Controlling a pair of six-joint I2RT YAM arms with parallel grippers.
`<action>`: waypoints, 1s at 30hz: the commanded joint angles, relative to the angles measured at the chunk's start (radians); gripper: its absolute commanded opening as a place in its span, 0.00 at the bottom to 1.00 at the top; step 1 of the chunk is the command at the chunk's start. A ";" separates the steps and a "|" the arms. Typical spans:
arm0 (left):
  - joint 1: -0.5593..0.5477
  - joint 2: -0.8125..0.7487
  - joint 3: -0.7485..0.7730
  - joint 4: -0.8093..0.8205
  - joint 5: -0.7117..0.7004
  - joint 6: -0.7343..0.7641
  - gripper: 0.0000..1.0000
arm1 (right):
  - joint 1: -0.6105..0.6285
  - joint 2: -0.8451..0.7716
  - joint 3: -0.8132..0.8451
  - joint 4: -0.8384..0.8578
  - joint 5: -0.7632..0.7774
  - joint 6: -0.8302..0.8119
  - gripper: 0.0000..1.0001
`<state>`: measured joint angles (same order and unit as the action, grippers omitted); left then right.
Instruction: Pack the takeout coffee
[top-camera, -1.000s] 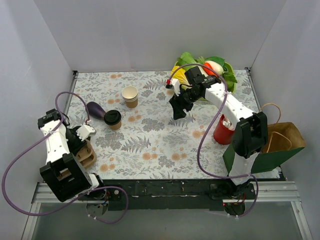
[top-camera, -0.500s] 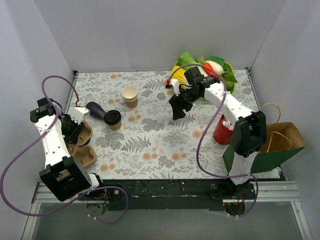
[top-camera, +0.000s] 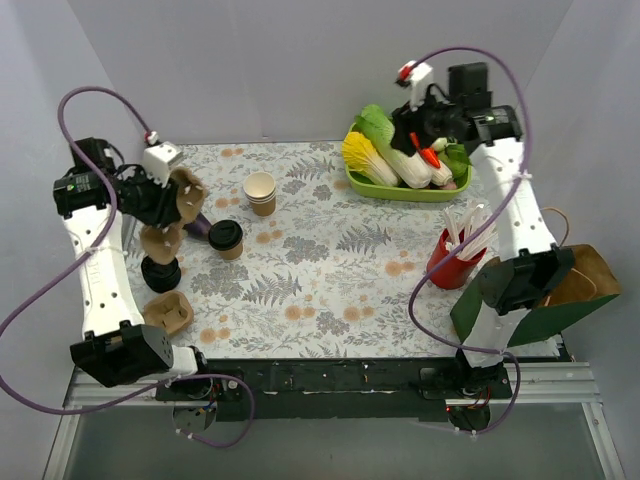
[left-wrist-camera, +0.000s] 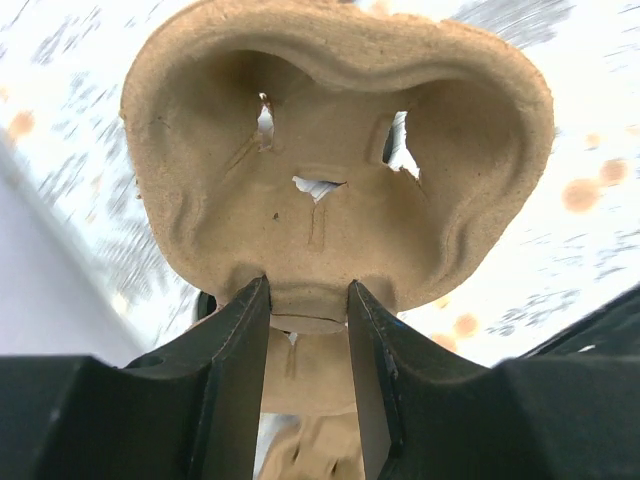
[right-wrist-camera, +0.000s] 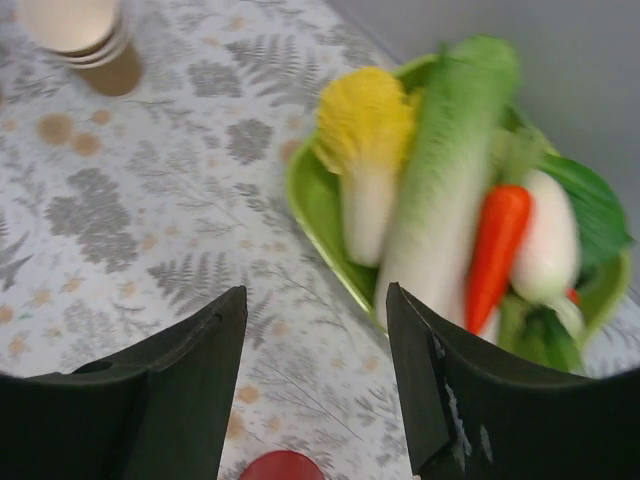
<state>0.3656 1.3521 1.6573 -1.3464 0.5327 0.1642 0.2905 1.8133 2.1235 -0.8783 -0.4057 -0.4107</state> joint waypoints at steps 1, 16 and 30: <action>-0.190 0.051 0.032 -0.033 0.193 -0.157 0.00 | -0.201 -0.113 0.043 0.013 0.071 0.004 0.65; -0.519 0.114 -0.295 0.107 0.141 -0.106 0.00 | -0.330 -0.541 -0.345 -0.083 0.085 -0.146 0.73; -0.626 0.163 -0.537 0.179 -0.088 -0.130 0.02 | -0.330 -0.617 -0.266 -0.349 0.287 -0.439 0.70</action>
<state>-0.2192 1.5230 1.1568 -1.2057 0.4953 0.0589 -0.0383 1.2629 1.8179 -1.0901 -0.1986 -0.6636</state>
